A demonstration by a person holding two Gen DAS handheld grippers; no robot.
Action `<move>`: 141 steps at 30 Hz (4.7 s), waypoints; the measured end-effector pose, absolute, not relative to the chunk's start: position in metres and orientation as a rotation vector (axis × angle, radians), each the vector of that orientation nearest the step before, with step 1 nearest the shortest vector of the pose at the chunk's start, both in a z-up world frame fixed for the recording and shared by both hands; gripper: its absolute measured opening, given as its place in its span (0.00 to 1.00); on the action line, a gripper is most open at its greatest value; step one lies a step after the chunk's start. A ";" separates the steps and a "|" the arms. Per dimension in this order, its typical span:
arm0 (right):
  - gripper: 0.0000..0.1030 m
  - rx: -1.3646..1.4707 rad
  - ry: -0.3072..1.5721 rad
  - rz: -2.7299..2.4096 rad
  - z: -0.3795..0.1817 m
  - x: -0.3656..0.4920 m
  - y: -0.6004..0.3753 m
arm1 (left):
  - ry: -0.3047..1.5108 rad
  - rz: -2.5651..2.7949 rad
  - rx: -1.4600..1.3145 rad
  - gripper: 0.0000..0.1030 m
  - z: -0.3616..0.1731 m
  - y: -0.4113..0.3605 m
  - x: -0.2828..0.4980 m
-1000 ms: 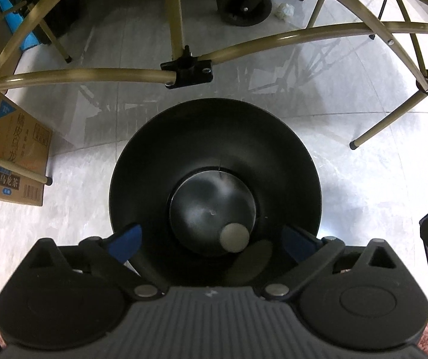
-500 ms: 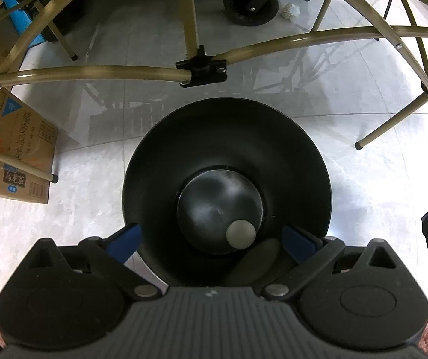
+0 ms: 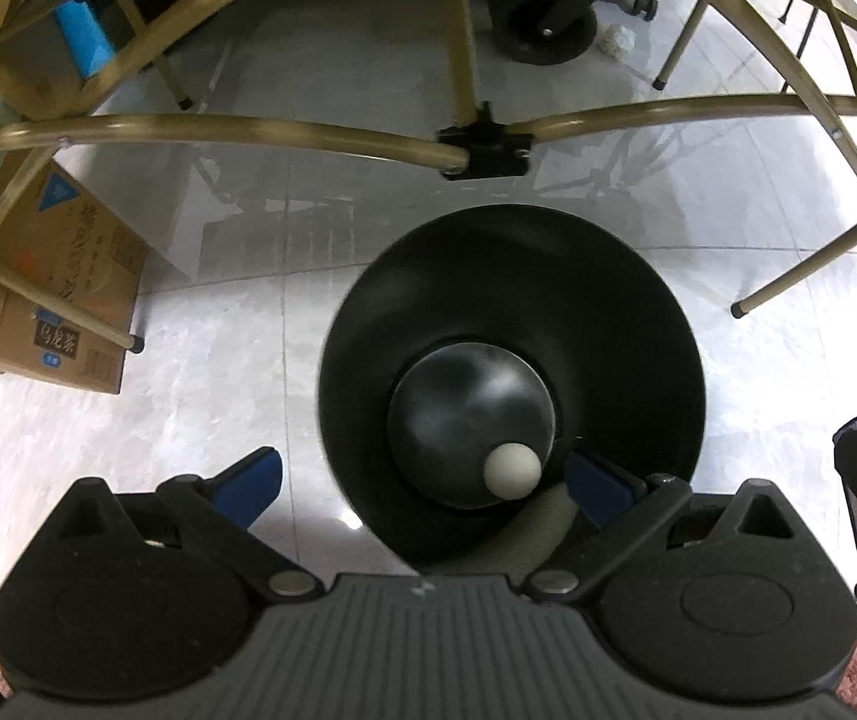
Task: Collect trash
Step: 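Open the right gripper to drop the tissue pack into the bin, then raise both grippers back toward the table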
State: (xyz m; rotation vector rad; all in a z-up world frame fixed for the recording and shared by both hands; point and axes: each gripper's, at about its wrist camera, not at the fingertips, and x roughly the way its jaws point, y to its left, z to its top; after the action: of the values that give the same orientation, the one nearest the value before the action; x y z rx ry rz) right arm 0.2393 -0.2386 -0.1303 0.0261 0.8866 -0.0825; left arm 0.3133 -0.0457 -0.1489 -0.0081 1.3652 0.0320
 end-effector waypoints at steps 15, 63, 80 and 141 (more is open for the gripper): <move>0.70 -0.032 0.878 0.020 -0.129 0.257 -0.175 | 1.339 0.116 -0.062 1.00 -0.134 0.017 0.301; 1.00 -0.076 0.912 0.101 -0.156 0.279 -0.117 | 1.349 0.202 -0.133 1.00 -0.134 0.076 0.285; 1.00 -0.076 0.992 0.092 -0.161 0.279 -0.123 | 1.347 0.173 -0.128 1.00 -0.133 0.067 0.283; 1.00 0.067 0.579 0.133 -0.004 0.254 -0.206 | 0.804 0.103 -0.052 1.00 0.023 0.010 0.282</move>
State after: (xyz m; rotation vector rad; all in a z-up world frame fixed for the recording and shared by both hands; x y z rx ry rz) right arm 0.2535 -0.2064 -0.0037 0.0667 0.5795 0.1332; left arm 0.2818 0.0098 0.0229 -0.0516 0.8043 0.1029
